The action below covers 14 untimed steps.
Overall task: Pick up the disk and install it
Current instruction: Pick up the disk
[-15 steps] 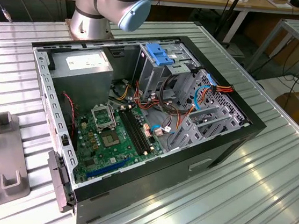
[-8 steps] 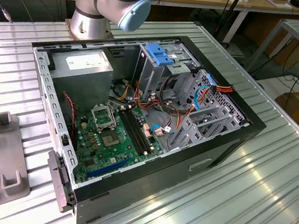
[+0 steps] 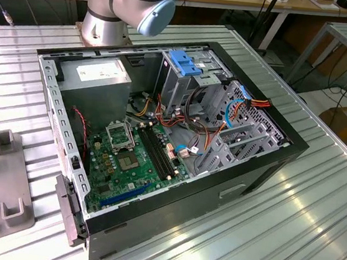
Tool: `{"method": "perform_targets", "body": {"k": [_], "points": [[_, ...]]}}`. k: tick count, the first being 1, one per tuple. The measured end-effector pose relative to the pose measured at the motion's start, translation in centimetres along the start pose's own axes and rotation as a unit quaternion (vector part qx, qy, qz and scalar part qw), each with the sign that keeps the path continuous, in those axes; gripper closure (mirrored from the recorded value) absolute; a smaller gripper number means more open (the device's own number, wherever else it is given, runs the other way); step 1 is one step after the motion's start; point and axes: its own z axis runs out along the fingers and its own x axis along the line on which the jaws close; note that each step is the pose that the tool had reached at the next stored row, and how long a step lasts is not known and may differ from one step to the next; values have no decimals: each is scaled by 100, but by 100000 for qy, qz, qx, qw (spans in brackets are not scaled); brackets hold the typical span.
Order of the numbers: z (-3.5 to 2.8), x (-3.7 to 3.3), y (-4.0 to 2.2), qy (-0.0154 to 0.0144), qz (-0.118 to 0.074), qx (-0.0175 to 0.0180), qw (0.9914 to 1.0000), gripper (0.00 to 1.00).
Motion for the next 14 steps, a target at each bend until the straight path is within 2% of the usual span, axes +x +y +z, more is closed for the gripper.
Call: {"method": "perform_targets", "body": {"k": [14], "points": [[-2, -6, -298, 0, 3, -1, 100000, 63]]}}
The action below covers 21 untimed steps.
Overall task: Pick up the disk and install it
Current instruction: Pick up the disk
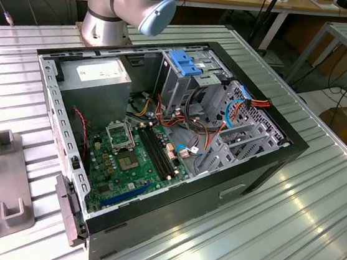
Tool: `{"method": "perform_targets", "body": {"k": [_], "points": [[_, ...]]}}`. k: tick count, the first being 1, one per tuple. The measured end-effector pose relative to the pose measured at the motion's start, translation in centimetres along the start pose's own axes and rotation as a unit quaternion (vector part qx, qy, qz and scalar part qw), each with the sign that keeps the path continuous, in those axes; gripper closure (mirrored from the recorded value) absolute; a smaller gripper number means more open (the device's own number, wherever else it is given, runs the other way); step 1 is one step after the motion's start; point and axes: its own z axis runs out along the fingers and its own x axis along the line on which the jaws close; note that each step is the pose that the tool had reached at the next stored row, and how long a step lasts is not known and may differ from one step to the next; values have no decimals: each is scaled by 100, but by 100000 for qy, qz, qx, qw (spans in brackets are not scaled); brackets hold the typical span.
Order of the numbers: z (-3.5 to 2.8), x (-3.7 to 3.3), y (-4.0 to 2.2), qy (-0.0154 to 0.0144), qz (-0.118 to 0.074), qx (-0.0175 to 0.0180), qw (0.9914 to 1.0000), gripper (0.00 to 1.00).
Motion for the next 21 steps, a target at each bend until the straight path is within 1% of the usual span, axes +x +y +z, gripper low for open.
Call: {"method": "perform_targets", "body": {"k": [3, 5, 7, 11, 13, 17, 18, 21], "points": [[-1, -1, -58, 4, -1, -5, 100000, 63], [0, -2, -118, 1, -1, 2, 100000, 63], [-1, -3, -155, 1, -2, 1, 100000, 63], [-1, -5, -249, 0, 0, 0, 100000, 63], [-1, -6, -315, -1, -3, 0, 100000, 63], [-2, -8, -404, 1, -2, 0, 100000, 63], [-2, -9, -444, 1, -2, -2, 100000, 63], [-3, -10, -525, 1, -3, -2, 100000, 63]]}}
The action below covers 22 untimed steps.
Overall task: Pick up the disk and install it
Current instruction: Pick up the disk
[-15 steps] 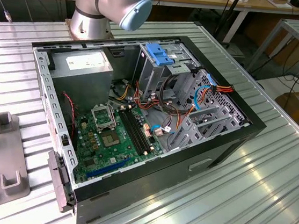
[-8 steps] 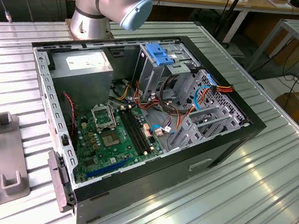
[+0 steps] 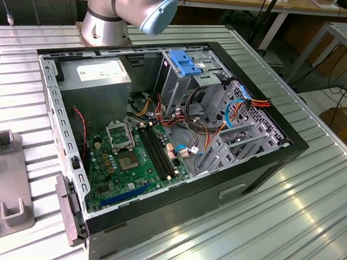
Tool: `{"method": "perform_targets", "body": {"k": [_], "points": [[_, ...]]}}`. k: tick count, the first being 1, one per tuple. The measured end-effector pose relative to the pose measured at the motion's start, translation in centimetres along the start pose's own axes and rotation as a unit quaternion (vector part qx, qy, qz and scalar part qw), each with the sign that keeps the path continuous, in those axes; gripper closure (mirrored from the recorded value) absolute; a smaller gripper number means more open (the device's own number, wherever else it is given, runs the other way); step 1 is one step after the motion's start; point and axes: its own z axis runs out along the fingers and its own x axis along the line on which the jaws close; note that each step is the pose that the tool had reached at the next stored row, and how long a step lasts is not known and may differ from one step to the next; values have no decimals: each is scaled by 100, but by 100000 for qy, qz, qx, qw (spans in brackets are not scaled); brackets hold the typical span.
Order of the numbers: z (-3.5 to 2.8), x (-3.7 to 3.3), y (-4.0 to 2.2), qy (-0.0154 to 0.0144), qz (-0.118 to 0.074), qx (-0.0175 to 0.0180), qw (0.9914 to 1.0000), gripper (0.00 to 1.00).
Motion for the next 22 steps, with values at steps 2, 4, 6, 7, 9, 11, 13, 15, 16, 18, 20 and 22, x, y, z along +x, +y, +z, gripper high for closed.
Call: {"method": "perform_targets", "body": {"k": [2, 4, 6, 7, 9, 11, 13, 15, 16, 18, 20, 22], "points": [[0, -1, -53, -2, 1, 3, 100000, 63], [0, -2, -99, 0, 1, 1, 100000, 63], [-1, -4, -170, 1, 4, 1, 100000, 63], [-1, -4, -199, 2, 2, -2, 100000, 63], [-1, -6, -282, 1, 0, -1, 100000, 63], [-1, -7, -353, 0, 2, 1, 100000, 63], [-2, -9, -431, 1, 2, 0, 100000, 63], [-2, -10, -502, 2, 1, 0, 100000, 63], [-2, -11, -530, 3, 3, -2, 100000, 63], [-2, -12, -573, 9, 3, 1, 100000, 63], [-3, -13, -623, 18, 3, -1, 100000, 63], [-3, -14, -680, 28, 2, 1, 100000, 63]]}}
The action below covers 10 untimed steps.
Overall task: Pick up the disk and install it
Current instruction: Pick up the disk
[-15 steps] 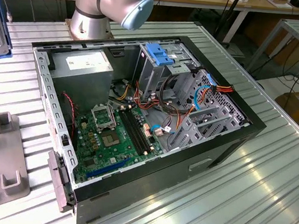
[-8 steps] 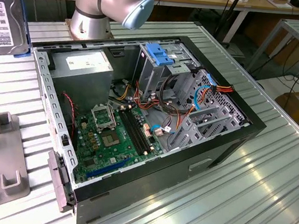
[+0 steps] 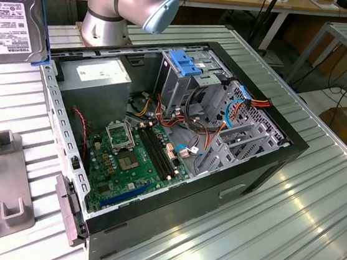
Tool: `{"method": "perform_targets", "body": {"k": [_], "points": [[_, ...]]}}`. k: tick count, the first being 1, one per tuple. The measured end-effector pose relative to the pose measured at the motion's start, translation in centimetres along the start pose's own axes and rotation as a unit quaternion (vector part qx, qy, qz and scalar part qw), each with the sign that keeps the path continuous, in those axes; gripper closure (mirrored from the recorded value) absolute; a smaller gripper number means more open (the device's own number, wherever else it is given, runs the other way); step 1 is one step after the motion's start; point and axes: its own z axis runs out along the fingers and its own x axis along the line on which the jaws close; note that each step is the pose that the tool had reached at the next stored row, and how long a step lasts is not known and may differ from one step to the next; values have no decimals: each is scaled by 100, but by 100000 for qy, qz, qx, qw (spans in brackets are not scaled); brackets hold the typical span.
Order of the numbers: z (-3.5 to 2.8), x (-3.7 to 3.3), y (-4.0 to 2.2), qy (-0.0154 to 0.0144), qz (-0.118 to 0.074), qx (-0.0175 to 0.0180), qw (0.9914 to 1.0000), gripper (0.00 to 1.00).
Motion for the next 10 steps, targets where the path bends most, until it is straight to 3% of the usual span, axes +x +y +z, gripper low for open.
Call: {"method": "perform_targets", "body": {"k": [10], "points": [[0, -6, -335, 74, -2, 4, 100000, 63]]}}
